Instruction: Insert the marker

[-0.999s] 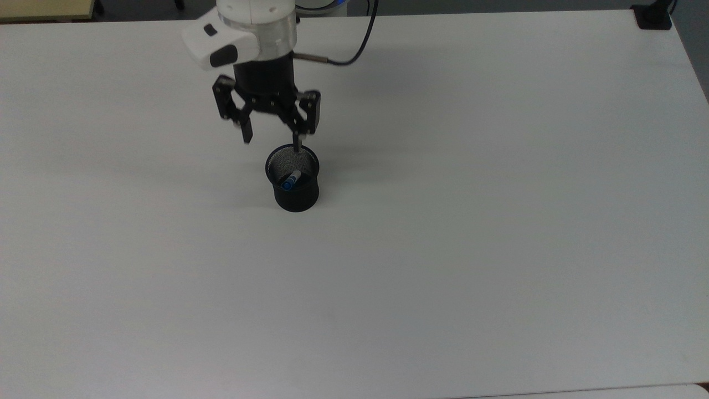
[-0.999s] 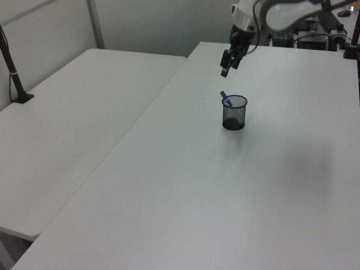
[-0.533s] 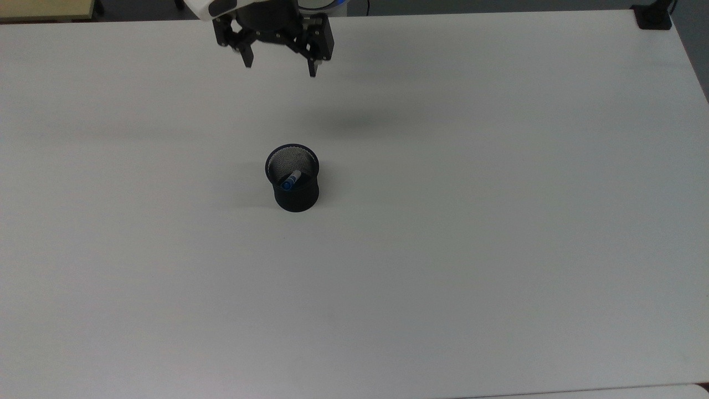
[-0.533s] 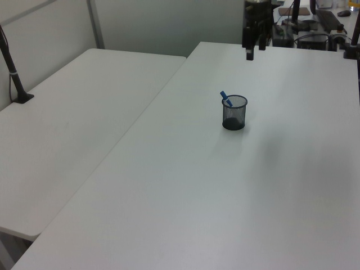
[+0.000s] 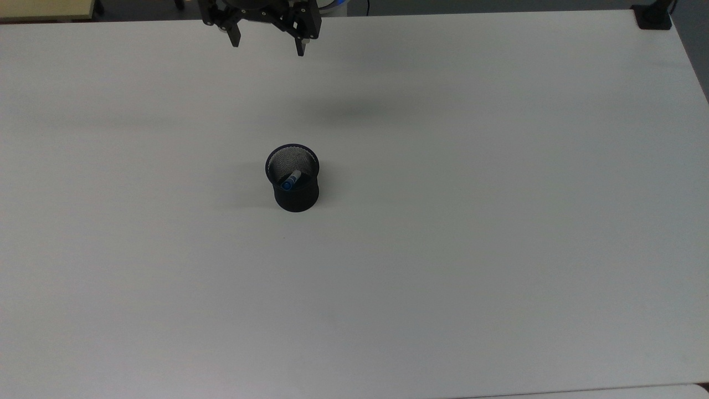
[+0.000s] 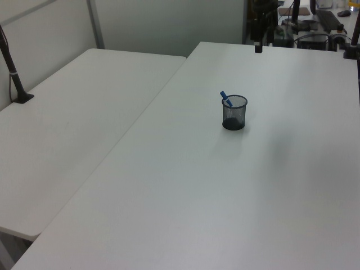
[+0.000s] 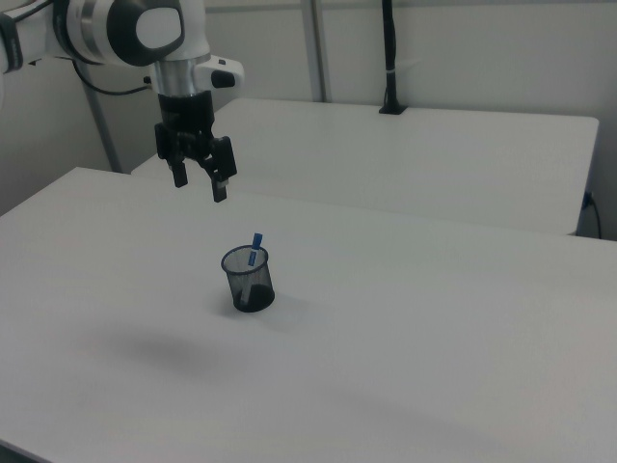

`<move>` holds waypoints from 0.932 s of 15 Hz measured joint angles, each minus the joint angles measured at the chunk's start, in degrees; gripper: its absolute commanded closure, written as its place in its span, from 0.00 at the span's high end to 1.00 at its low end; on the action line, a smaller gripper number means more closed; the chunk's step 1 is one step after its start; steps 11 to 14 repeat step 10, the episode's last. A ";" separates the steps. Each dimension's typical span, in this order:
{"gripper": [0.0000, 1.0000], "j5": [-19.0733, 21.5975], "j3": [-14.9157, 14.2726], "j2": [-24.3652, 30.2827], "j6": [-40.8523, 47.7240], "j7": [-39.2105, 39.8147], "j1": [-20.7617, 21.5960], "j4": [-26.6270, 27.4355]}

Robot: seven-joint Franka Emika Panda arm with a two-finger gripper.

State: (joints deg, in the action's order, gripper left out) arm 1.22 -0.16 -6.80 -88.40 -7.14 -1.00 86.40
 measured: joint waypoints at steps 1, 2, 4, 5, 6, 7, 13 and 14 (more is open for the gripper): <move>1.00 -0.01 -0.02 -0.04 0.00 0.00 -0.11 0.05; 1.00 -0.05 -0.11 -0.07 0.00 0.00 -0.23 0.05; 1.00 -0.10 -0.59 -0.08 0.00 0.02 -0.45 0.04; 1.00 -0.23 -0.76 -0.08 0.00 0.03 -0.62 0.03; 1.00 -0.32 -0.80 -0.08 0.00 0.06 -0.90 0.02; 1.00 -0.32 -0.80 -0.08 0.00 0.14 -1.14 0.02; 1.00 -0.33 -0.81 -0.08 0.00 0.21 -1.26 0.02; 1.00 -0.33 -0.81 -0.08 0.00 0.21 -1.26 0.02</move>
